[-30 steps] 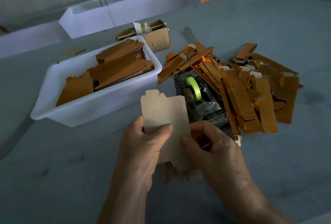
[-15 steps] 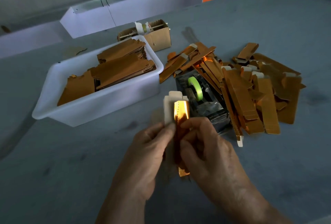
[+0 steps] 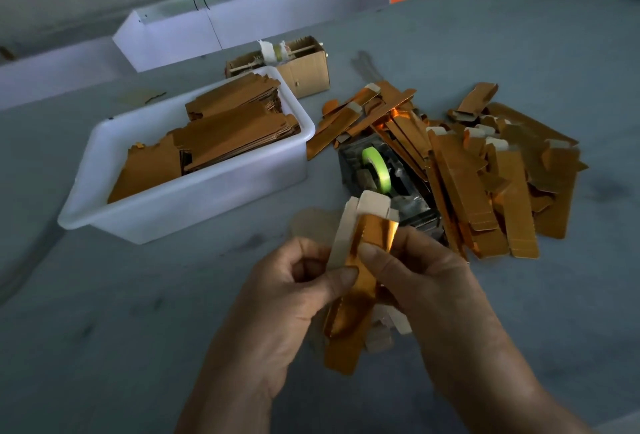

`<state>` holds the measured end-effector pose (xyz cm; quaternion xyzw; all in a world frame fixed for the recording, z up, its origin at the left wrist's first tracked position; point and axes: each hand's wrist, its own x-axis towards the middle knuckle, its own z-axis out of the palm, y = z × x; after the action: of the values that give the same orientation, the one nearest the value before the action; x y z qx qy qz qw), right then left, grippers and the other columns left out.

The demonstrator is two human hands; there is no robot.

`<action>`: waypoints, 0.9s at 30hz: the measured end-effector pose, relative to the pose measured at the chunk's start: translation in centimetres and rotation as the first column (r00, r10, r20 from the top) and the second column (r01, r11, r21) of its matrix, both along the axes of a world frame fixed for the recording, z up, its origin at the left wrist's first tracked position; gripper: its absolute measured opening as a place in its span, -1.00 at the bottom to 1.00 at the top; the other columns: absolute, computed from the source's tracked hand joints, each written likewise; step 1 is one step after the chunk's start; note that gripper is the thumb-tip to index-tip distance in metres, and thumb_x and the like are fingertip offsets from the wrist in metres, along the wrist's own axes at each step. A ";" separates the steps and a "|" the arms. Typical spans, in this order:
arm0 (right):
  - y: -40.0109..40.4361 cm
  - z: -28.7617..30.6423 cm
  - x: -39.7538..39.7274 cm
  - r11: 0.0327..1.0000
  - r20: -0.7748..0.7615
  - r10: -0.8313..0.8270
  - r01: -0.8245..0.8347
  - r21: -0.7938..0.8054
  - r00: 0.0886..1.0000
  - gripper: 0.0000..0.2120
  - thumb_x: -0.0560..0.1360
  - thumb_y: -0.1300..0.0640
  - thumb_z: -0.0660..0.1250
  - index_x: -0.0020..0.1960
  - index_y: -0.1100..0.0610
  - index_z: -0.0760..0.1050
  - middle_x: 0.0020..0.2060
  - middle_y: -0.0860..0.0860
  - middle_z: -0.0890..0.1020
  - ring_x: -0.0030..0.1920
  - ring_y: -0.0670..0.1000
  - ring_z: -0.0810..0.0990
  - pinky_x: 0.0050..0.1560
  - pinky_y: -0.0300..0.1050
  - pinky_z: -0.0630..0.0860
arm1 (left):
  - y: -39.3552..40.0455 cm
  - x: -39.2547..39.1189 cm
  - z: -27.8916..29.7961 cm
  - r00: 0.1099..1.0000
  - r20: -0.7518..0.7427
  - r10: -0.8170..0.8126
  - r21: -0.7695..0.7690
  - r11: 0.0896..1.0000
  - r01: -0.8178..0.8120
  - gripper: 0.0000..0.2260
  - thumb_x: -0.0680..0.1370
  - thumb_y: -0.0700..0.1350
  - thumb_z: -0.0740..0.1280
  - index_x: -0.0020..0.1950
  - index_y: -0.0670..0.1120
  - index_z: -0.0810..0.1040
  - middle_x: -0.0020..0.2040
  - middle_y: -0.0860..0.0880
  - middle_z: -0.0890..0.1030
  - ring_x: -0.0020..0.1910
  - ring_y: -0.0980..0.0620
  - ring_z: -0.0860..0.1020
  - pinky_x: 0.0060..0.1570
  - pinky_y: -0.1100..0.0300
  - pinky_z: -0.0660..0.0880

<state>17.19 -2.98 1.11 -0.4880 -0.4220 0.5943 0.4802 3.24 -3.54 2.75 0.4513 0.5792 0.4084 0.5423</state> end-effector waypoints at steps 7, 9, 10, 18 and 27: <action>0.5 -0.4 0.3 0.996 -0.016 -0.087 0.088 0.018 0.996 -0.89 0.37 0.06 0.39 -0.12 0.04 0.62 -0.25 0.06 0.69 -0.19 0.06 0.68 -0.19 -0.06 0.64 | -0.3 1.0 0.4 0.959 -0.216 0.182 0.189 0.972 -0.141 -0.88 0.33 0.00 0.47 -0.15 0.08 0.70 -0.24 0.11 0.70 -0.23 0.20 0.64 -0.24 0.36 0.51; 0.5 -0.4 0.2 0.994 -0.014 -0.100 0.101 0.038 0.995 -0.93 0.39 0.07 0.39 -0.14 0.02 0.62 -0.28 0.07 0.68 -0.21 0.05 0.68 -0.20 -0.07 0.64 | -0.5 1.6 0.3 0.920 -0.306 0.243 0.280 0.947 -0.157 -0.90 0.41 -0.07 0.48 -0.12 0.10 0.71 -0.22 0.11 0.69 -0.21 0.21 0.63 -0.23 0.34 0.53; 0.5 -0.4 0.1 0.993 -0.017 -0.109 0.110 0.048 0.994 -0.94 0.39 0.07 0.39 -0.15 0.00 0.62 -0.29 0.08 0.67 -0.22 0.05 0.67 -0.20 -0.07 0.64 | -0.7 1.9 0.3 0.879 -0.378 0.291 0.347 0.925 -0.157 -0.89 0.43 -0.09 0.48 -0.09 0.10 0.70 -0.22 0.10 0.66 -0.20 0.22 0.60 -0.22 0.36 0.51; 0.0 0.3 -0.3 0.985 -0.032 -0.140 0.142 0.097 0.990 -0.90 0.38 0.03 0.38 -0.19 0.06 0.61 -0.33 0.01 0.68 -0.28 -0.08 0.67 -0.30 -0.32 0.56 | -2.4 5.9 -0.1 0.267 -0.888 0.373 0.436 0.869 0.235 -0.49 0.13 -0.24 0.59 0.07 -0.20 0.67 -0.28 -0.08 0.49 -0.32 -0.04 0.51 -0.57 0.19 0.35; 0.9 0.5 0.0 0.983 0.021 -0.129 0.125 0.138 0.991 -0.91 0.42 0.11 0.37 -0.25 -0.03 0.57 -0.38 -0.16 0.63 -0.29 -0.22 0.61 -0.26 -0.35 0.52 | -1.7 4.1 -0.2 0.769 -0.513 0.382 0.511 0.855 -0.084 -0.75 0.41 -0.23 0.48 0.00 0.06 0.66 -0.15 0.07 0.58 -0.18 0.19 0.56 -0.25 0.41 0.47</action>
<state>17.19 -2.07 1.66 -0.4888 -0.4367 0.5250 0.5429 7.37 -5.28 2.54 0.5937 0.6591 0.4359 0.1521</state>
